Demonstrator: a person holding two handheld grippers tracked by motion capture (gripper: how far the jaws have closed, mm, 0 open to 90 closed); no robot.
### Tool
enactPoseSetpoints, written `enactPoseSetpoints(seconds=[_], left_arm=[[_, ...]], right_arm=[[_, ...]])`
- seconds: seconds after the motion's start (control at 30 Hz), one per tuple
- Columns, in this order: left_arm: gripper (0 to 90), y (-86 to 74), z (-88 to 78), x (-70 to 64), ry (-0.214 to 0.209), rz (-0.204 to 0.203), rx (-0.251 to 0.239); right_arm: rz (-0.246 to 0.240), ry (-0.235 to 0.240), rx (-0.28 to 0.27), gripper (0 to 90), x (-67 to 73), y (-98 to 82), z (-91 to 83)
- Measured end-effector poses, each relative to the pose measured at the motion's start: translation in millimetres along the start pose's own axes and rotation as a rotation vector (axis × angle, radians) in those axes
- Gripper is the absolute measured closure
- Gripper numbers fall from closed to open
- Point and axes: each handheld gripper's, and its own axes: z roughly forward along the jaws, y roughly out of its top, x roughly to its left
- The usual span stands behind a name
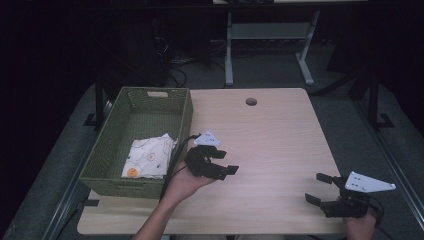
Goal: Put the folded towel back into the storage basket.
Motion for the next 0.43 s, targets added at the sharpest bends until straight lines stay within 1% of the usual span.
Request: enactPoseSetpoints(seconds=[0.07,0.1,0.13,0.2,0.27,0.3,0.37,0.4,0.43], left_arm=[[31.6,-3.3,5.7,-3.8,0.004,0.008,0.015],[31.7,-4.6,7.7,-5.4,0.012,0.020,0.020],[31.7,-6.7,10.5,-7.4,0.025,0.041,0.037],[31.6,-10.9,14.9,-9.8,0.023,0.037,0.036],[31.6,-14.0,18.4,-13.8,0.031,0.054,0.046],[31.3,-15.3,20.1,-16.2,0.028,0.059,0.047],[31.1,-18.2,23.7,-19.9,0.035,0.091,0.062],[30.7,-20.2,26.1,-21.7,0.039,0.097,0.063],[30.4,-22.6,28.1,-22.7,0.033,0.098,0.063]], right_arm=[[-0.001,-0.002,0.002,13.5,-0.4,-0.2,0.1],[-0.002,-0.003,0.005,13.5,-0.6,-0.3,0.2],[-0.003,-0.003,0.006,13.5,-0.7,-0.3,0.4],[-0.004,-0.003,0.013,13.5,-0.5,-0.2,0.6],[-0.006,-0.005,0.013,13.5,-0.1,-0.1,0.6],[-0.009,-0.005,0.014,13.5,0.2,-0.1,0.2],[-0.011,-0.012,0.007,13.5,0.9,0.5,-1.4],[-0.010,-0.009,0.001,13.5,1.2,0.7,-2.0],[-0.014,-0.008,-0.002,13.5,1.0,0.7,-2.4]])
